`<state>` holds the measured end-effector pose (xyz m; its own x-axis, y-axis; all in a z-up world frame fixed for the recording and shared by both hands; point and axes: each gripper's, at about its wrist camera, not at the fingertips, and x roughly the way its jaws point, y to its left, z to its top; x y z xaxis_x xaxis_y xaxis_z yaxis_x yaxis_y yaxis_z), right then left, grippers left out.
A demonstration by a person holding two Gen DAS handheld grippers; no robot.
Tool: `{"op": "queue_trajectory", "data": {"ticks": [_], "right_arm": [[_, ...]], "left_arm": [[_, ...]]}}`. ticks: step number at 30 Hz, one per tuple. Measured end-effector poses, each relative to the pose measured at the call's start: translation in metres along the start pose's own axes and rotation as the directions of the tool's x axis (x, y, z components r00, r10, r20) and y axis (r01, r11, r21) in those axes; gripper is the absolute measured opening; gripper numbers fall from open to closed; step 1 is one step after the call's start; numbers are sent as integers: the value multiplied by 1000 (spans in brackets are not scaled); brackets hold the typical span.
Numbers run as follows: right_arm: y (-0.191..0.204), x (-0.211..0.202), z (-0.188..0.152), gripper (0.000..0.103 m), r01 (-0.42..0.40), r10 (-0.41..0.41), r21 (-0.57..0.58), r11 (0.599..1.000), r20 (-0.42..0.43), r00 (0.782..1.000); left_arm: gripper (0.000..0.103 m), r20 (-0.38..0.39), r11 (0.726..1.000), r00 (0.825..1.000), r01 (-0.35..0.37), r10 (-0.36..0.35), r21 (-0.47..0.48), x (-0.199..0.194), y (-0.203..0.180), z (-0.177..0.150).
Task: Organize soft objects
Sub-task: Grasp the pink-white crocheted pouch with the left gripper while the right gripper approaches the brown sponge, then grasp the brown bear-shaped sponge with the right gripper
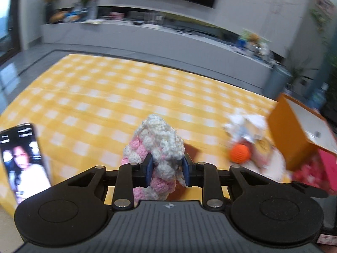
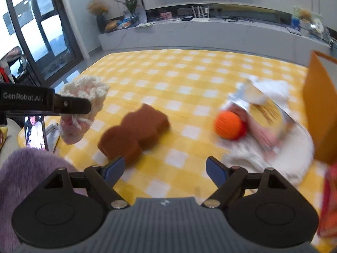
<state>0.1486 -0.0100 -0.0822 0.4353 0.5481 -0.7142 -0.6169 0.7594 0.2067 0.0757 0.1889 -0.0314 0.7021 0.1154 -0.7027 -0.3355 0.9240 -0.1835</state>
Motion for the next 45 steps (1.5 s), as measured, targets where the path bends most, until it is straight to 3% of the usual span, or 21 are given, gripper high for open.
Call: {"op": "queue_trajectory", "data": {"ticks": [6,14,16,17,19,22,32,41,45], "right_arm": [[24,44,14,84,-4,4,-18,1000,-44,999],[44,74,12,77,-7,0,-89,996,-79,997],[46,74,13,63,-26,19,-103,994,-72,997],[46,73,14,40,-58,51,-107,993,-71,996],[49,68,13,25,-90,83,-124,988,-60,995],[48,58,12,14,-86,80,-155,984,-44,996],[6,-2,3,4,-16,18,-177,984,9,1000],[-46,-41,-34,2,100,-101,-81,992,-2,995],[-59,-40,-49,2,128,-129,-37,991,-19,991]], "left_arm": [[32,2,997,1000,-29,29,-66,13,17,-4],[32,-22,991,999,27,-31,-131,18,34,-11],[32,-26,992,999,28,-31,-120,18,32,-11],[32,-28,992,999,31,-35,-120,19,32,-11],[32,-37,991,998,36,-41,-127,21,34,-11],[32,-43,990,998,40,-46,-132,21,34,-11],[32,-36,993,997,62,-66,-101,13,26,-9],[32,-42,974,973,226,-227,-28,-2,-27,-23],[32,-82,971,967,237,-240,-40,11,-33,-37]]}}
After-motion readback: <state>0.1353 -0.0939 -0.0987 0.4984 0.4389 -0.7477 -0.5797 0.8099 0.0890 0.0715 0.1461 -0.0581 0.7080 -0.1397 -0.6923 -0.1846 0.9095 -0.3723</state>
